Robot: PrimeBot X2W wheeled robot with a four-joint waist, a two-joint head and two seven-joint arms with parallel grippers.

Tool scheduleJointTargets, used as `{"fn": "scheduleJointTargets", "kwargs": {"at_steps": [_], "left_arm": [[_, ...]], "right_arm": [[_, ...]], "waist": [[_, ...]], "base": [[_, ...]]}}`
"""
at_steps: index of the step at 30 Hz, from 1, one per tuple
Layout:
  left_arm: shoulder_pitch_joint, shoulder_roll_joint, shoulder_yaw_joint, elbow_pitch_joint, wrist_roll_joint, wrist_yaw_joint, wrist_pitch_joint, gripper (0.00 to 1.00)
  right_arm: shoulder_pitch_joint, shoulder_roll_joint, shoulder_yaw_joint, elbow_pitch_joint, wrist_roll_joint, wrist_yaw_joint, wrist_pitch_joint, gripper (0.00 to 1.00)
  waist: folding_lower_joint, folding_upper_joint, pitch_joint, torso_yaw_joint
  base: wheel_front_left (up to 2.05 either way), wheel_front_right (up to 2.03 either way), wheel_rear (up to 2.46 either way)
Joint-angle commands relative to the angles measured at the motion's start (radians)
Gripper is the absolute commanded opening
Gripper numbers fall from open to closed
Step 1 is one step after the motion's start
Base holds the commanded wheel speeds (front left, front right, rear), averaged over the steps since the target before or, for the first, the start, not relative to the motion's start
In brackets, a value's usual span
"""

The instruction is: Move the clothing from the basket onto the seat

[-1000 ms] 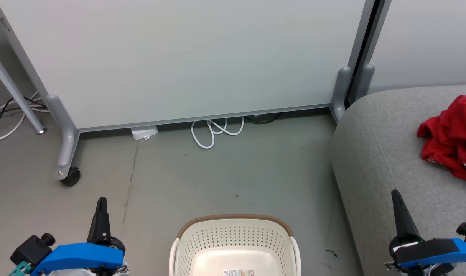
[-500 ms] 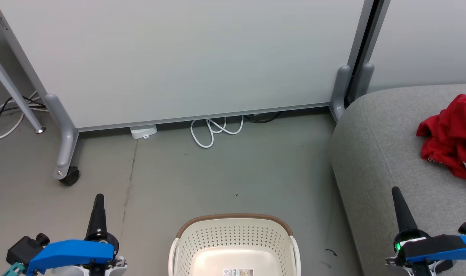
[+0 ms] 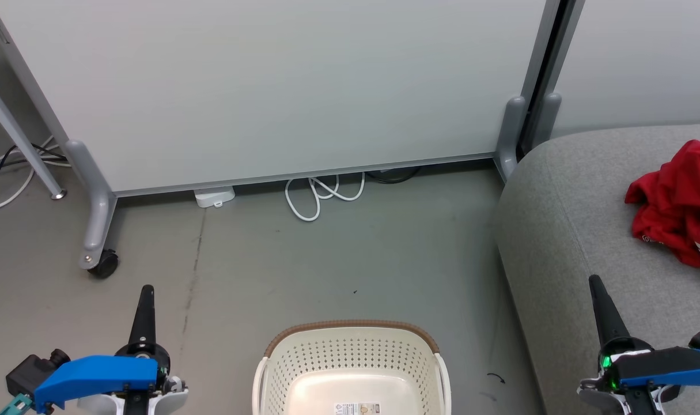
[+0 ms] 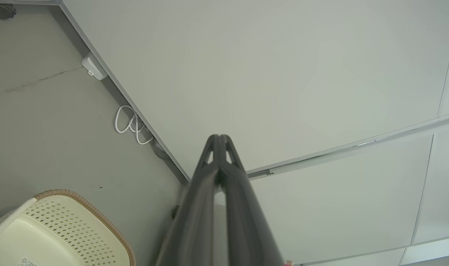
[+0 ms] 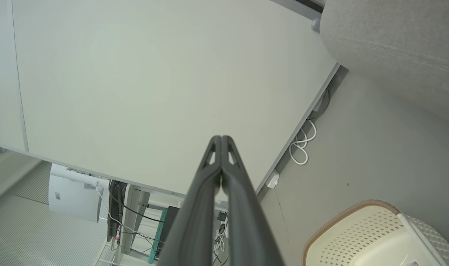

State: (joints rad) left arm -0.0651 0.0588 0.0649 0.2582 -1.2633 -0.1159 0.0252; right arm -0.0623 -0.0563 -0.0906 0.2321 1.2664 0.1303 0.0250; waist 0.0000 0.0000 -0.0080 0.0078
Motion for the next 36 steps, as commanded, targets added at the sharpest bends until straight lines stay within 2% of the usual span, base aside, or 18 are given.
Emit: {"fn": "scheduleJointTargets", "kwargs": {"at_steps": [1, 36], "left_arm": [[-0.024, 0.002, 0.008, -0.01, -0.023, -0.008, 0.007, 0.0], [-0.045, -0.007, 0.044, -0.014, -0.29, -0.017, 0.076, 0.0]], "right_arm": [[-0.021, 0.001, -0.004, -0.004, 0.025, 0.001, 0.006, 0.0], [-0.047, 0.006, -0.021, 0.011, 0.288, 0.001, 0.076, 0.0]], "waist": [[0.0, 0.0, 0.0, 0.0], [0.0, 0.0, 0.009, -0.006]], "base": [[0.0, 0.0, 0.0], [0.0, 0.0, 0.0]]}}
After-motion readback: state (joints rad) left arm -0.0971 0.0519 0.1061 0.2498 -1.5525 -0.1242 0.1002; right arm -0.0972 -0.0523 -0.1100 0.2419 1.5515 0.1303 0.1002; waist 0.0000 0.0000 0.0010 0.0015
